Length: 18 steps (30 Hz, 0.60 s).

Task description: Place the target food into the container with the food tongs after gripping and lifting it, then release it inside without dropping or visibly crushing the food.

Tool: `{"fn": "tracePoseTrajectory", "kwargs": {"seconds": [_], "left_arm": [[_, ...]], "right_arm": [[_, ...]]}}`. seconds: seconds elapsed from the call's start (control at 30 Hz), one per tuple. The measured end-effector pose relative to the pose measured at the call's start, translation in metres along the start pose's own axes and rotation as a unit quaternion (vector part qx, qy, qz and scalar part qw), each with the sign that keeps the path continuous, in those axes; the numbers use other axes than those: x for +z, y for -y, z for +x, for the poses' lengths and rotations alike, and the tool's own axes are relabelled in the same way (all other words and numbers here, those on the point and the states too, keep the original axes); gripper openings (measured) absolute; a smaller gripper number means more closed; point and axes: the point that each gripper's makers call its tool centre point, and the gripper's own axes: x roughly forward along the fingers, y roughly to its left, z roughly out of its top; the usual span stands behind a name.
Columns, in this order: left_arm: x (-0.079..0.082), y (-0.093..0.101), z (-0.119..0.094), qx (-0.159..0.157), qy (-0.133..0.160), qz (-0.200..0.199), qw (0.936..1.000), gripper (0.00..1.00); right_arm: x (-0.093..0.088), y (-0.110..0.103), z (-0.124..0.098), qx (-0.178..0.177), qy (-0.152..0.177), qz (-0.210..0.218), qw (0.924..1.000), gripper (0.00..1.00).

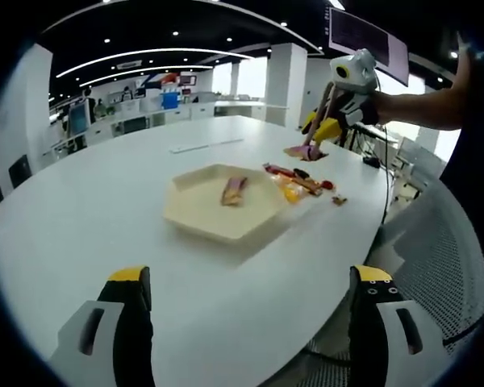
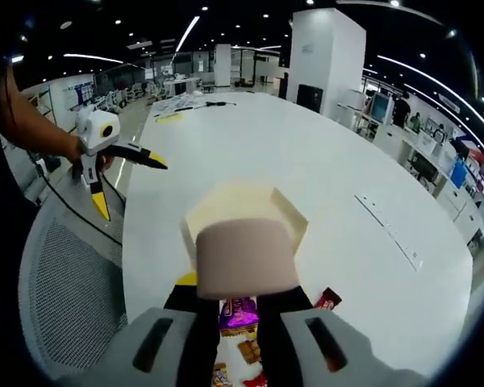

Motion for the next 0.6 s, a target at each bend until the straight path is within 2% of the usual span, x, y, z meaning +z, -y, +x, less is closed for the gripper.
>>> {"fn": "tracePoseTrajectory", "kwargs": {"seconds": [0.6], "left_arm": [[0.002, -0.004, -0.002, 0.007, 0.007, -0.002, 1.0, 0.99]], "right_arm": [[0.044, 0.0, 0.041, 0.027, 0.011, -0.031, 0.9991, 0.16]]}}
